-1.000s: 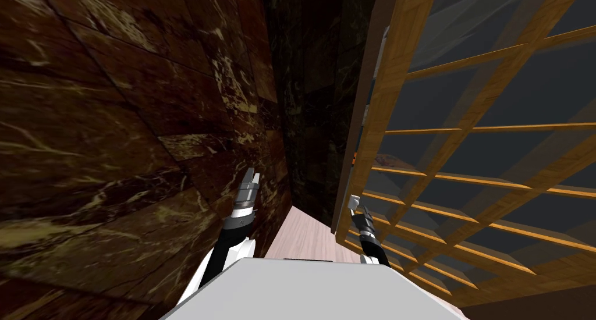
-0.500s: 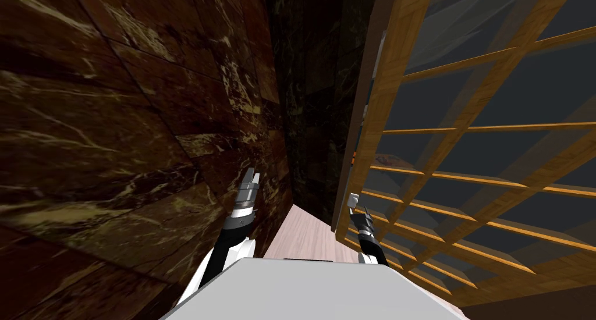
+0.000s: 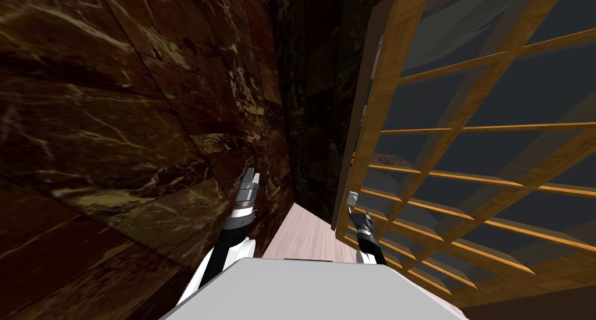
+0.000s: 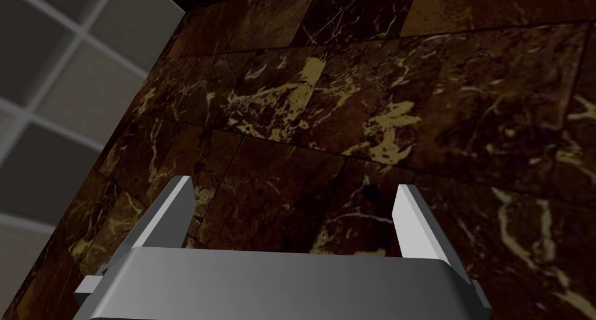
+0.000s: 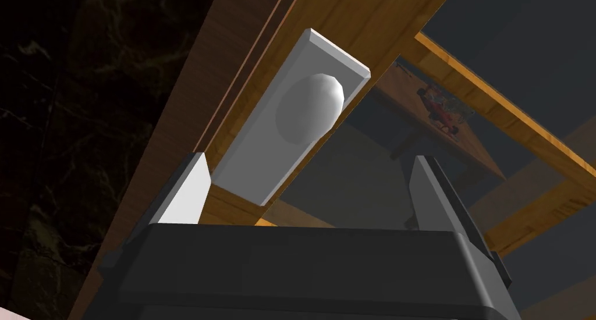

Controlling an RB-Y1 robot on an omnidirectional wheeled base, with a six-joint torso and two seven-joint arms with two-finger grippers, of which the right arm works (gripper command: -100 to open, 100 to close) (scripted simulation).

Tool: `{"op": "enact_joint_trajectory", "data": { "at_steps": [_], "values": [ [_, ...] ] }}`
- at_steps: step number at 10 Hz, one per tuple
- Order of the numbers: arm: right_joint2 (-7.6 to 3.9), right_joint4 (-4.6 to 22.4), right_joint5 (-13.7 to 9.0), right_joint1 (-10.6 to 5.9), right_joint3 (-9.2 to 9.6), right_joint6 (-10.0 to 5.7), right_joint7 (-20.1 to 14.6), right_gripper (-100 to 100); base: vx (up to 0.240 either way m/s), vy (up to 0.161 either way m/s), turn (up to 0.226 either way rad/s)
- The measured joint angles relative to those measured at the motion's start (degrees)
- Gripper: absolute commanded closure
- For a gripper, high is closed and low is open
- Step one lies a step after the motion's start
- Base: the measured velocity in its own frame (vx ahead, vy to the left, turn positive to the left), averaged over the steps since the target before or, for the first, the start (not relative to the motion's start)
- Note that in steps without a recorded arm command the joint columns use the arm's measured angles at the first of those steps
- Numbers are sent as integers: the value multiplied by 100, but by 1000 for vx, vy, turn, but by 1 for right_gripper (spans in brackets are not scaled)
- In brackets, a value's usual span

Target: Pull the door open

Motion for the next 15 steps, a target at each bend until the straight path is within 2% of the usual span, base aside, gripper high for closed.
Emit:
{"op": "enact_joint_trajectory", "data": {
  "at_steps": [15],
  "values": [
    [103,-55,-929,-96,341,29,-2219,-100,-54,-9,37]
  ]
}}
